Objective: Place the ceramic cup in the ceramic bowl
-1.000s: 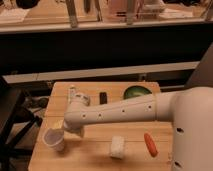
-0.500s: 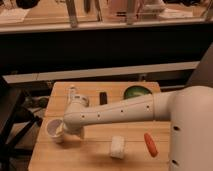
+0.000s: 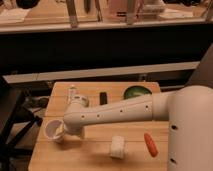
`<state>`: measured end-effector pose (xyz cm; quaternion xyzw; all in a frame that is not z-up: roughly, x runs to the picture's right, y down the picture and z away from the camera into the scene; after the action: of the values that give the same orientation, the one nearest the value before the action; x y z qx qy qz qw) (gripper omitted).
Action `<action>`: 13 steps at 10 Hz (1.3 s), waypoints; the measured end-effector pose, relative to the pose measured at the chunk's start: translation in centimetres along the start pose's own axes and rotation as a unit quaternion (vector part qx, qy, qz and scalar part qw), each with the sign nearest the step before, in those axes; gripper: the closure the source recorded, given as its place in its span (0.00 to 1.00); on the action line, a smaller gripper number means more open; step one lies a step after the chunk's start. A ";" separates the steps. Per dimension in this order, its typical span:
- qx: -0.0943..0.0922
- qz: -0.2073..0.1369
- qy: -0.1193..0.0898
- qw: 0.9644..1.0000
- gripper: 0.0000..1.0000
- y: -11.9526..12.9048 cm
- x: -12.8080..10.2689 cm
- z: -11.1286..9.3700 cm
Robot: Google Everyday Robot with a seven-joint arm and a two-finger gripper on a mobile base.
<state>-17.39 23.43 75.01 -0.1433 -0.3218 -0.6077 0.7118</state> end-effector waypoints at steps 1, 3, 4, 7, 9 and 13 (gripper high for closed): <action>-0.002 -0.004 -0.001 1.000 0.20 0.0 -0.1 0.1; -0.004 -0.009 -0.002 1.000 0.20 0.1 0.0 0.3; -0.006 -0.012 -0.003 1.000 0.20 0.2 0.0 0.4; -0.010 -0.024 -0.007 1.000 0.20 0.1 -0.3 0.7; -0.011 -0.028 -0.007 1.000 0.20 0.3 -0.4 0.8; -0.014 -0.040 -0.010 0.999 0.31 0.3 -0.7 1.1</action>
<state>-17.45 24.68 75.47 -0.1465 -0.3259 -0.6385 0.6817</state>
